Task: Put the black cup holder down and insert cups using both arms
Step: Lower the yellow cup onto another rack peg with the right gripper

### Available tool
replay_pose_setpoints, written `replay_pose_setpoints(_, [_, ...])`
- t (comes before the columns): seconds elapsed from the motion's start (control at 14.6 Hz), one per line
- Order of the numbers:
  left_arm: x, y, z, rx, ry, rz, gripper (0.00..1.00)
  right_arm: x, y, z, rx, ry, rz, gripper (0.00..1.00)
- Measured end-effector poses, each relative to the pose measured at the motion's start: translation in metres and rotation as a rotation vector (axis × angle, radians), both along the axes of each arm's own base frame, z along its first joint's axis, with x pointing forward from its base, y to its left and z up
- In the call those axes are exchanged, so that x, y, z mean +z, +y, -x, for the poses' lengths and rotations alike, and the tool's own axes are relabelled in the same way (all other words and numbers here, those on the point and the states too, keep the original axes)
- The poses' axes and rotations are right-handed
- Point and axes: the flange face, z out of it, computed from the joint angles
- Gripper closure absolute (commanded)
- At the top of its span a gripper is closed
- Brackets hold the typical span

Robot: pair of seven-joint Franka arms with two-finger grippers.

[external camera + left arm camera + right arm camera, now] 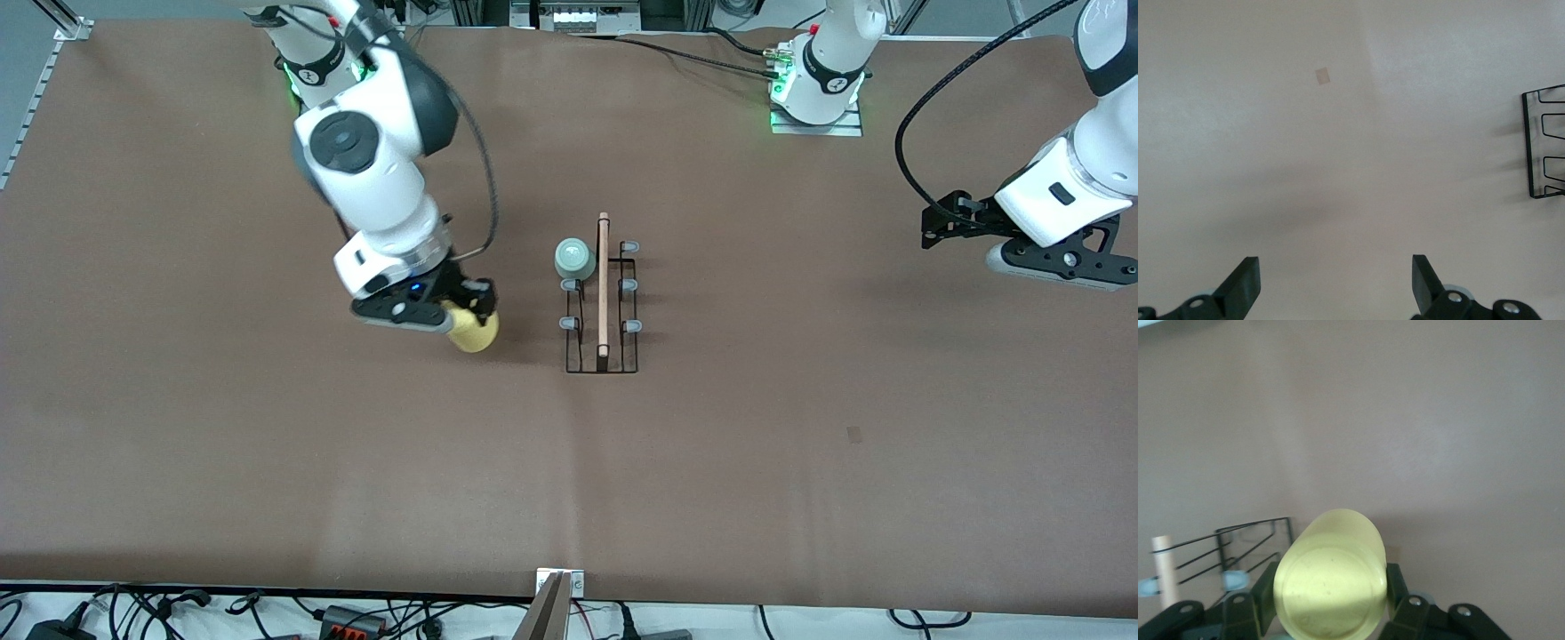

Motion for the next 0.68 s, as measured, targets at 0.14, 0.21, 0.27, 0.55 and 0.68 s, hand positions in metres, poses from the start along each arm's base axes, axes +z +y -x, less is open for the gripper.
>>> replay_pose_setpoints(0.14, [0.0,0.0,0.0,0.0,0.0,0.0,0.0,0.005,0.026,0.006,-0.038,0.006,-0.009,0.84])
replay_pose_setpoints(0.21, [0.0,0.0,0.0,0.0,0.0,0.0,0.0,0.004,0.039,0.008,-0.052,0.005,-0.008,0.84])
replay_pose_setpoints(0.27, [0.0,0.0,0.0,0.001,0.0,0.0,0.0,0.0,0.053,0.009,-0.064,0.006,-0.009,0.84])
replay_pose_setpoints(0.55, [0.0,0.004,0.0,0.008,0.0,0.0,0.0,-0.027,0.102,0.005,-0.113,0.003,-0.025,0.84])
replay_pose_setpoints(0.68, [0.0,0.005,0.0,0.008,0.0,0.0,0.0,-0.035,0.113,0.002,-0.118,-0.009,-0.022,0.84])
